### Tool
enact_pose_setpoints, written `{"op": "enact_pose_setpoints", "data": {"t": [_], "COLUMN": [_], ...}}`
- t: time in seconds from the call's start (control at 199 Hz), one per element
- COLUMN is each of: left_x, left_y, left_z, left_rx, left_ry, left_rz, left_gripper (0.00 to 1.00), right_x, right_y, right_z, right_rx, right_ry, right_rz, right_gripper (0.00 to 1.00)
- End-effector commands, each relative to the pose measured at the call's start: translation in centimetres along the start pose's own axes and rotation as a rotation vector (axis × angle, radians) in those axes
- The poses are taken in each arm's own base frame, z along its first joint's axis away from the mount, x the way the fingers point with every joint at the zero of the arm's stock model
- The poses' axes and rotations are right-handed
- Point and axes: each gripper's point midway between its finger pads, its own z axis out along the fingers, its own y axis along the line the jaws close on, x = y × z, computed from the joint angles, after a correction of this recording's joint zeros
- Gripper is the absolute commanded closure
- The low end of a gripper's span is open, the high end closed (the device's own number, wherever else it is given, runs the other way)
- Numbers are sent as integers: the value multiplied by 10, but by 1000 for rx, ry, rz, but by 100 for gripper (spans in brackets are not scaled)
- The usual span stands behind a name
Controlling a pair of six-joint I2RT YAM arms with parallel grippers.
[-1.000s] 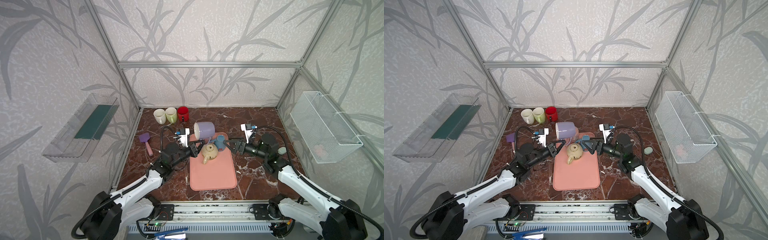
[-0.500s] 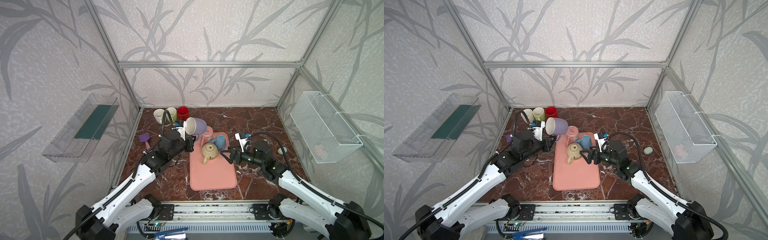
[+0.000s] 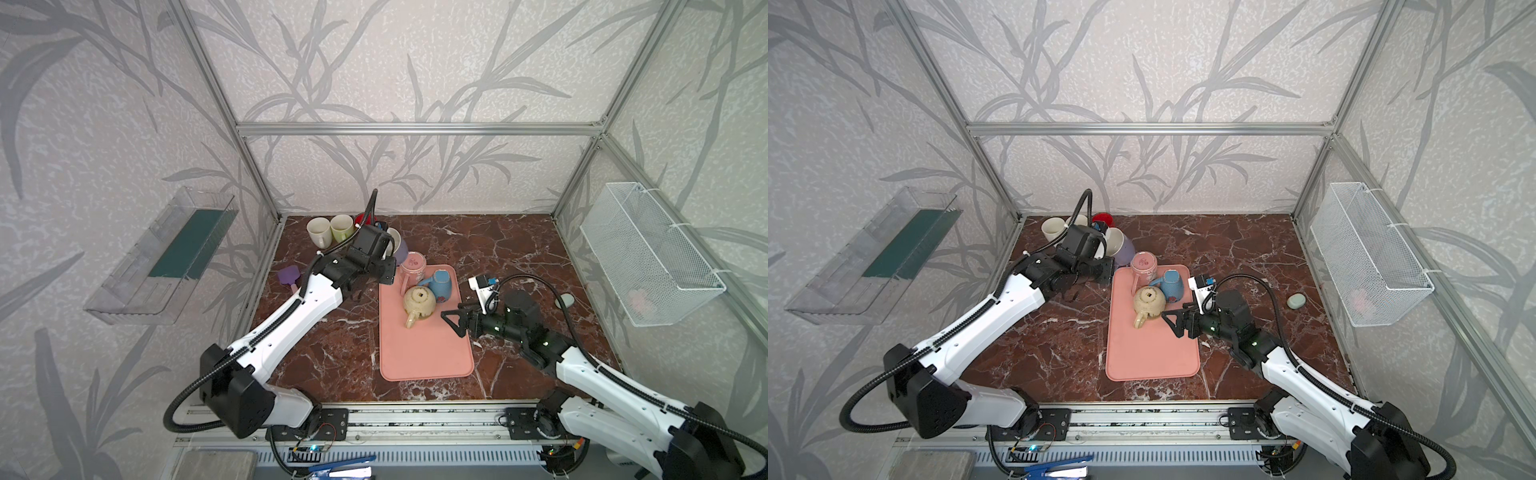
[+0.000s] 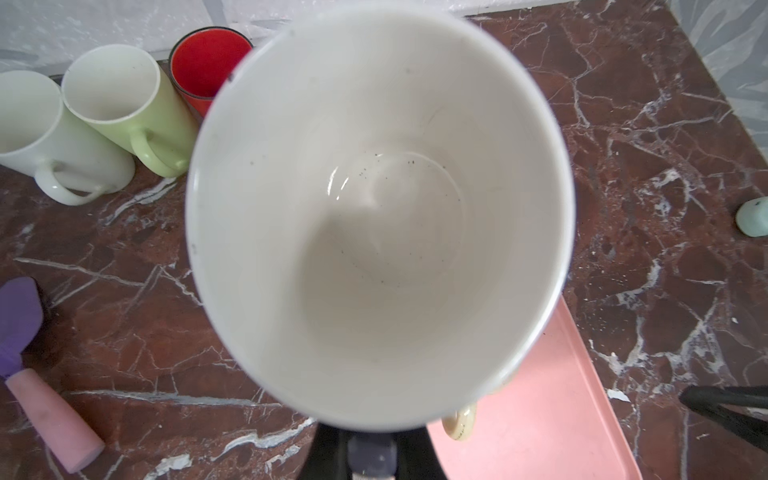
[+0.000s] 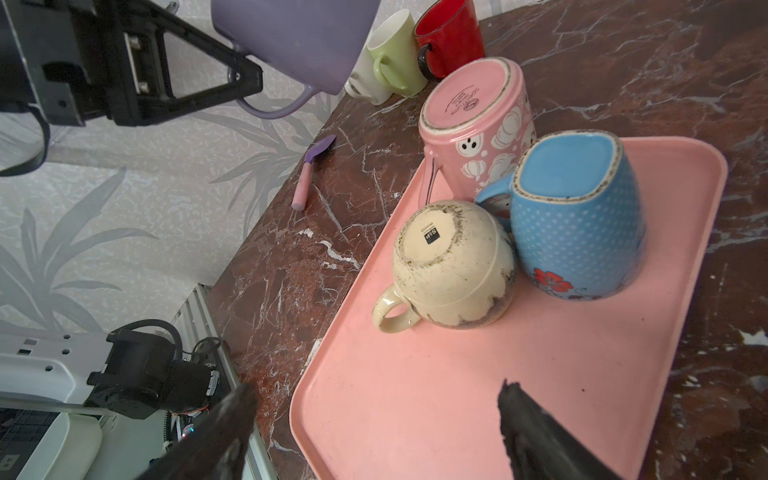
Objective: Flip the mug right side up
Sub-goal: 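Open the right gripper and pull it back while the left gripper lifts the lavender mug, then carry the upright lavender mug with the left gripper beside the red mug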
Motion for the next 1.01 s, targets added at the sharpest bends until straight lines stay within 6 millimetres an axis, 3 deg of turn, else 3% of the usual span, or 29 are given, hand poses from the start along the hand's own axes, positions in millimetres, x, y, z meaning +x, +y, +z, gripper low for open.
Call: {"op": "enact_pose_setpoints", "data": {"t": [0.0,0.301,0.563,1.005], "left_x": [-39,-83,-108,-121], "left_y": [8,10,20,37], "left_z": [-11,25,65,137], "left_rx": [-37,-69,-123,-193], "left_ry": [-79,-33,-9,46], "left_rz": [30,60,68,45], "left_gripper": [100,100,100,100], "right_x": [-1,2,3,6], "right_y": [2,3,3,0], "right_z": [-1,0,2,6], "right_rx": [-9,-19,-31,-25], "right_ry": [-19,-16,-12,-1], "right_rz": [-17,-8,0,0], "right_gripper": [10,11,11,11]}}
